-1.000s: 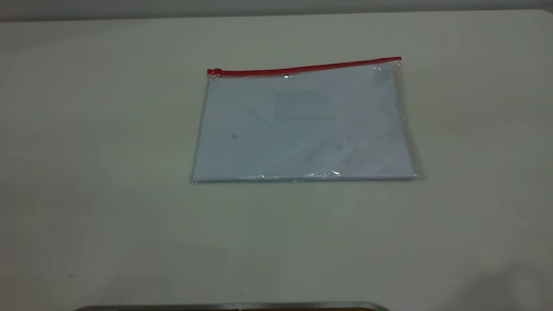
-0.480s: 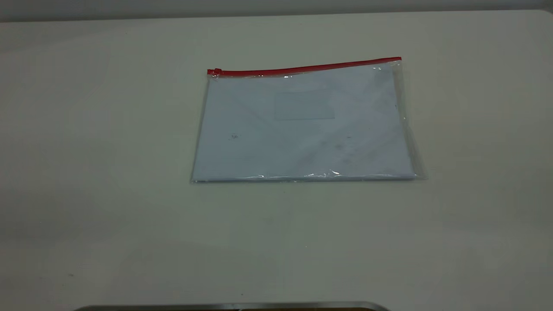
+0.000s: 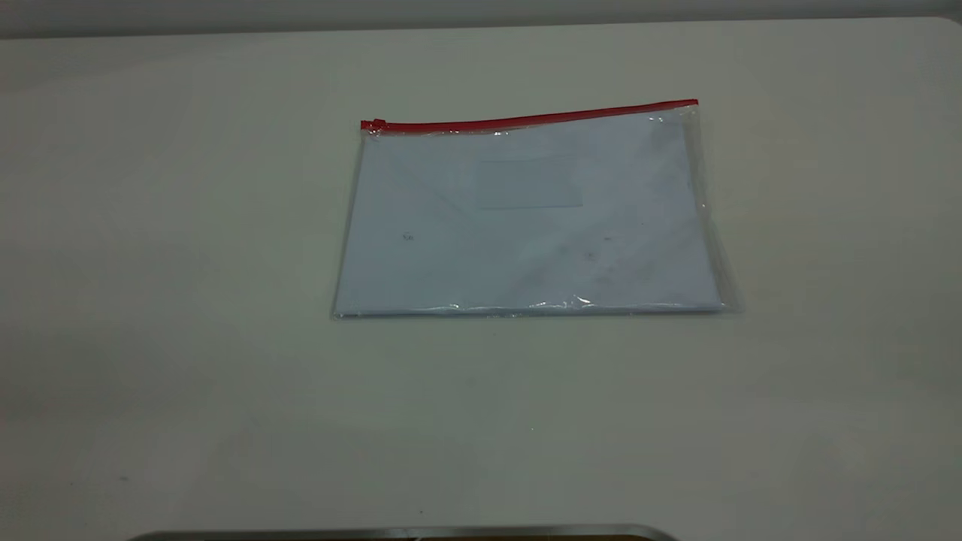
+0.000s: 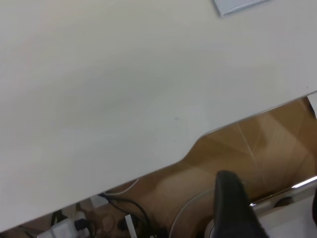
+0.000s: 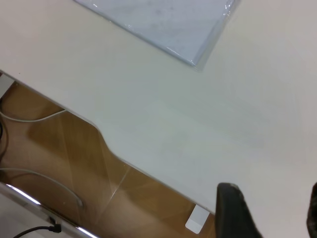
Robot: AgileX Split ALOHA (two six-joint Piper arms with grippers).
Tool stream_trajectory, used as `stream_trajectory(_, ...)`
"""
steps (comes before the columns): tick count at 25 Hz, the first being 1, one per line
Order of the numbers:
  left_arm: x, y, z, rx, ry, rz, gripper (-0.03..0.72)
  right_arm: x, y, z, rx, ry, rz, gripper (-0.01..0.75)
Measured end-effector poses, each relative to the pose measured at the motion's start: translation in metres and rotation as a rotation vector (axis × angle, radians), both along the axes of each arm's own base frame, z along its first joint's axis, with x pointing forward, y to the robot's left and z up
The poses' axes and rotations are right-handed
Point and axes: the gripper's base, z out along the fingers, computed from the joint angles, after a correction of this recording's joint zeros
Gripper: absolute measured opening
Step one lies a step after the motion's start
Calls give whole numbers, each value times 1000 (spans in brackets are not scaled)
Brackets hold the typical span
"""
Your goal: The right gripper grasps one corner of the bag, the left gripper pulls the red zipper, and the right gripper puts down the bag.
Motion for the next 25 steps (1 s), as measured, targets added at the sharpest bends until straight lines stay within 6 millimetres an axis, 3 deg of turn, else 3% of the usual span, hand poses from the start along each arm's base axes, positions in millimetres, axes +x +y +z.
stream_trajectory(4,1,1,0,-9,0,80,446,-1,-2,0,12,-4,-60,398)
stream_trajectory(12,-13,2,1,-19,-119,294,446,-19,-15,3,49,-143,-521,398)
stream_trajectory(16,-27,0,0,-23,-223,309,445,-36,-15,3,74,-256,-552,398)
stream_trajectory(25,-31,-1,-1,-26,-241,309,445,-37,-14,3,79,-256,-546,398)
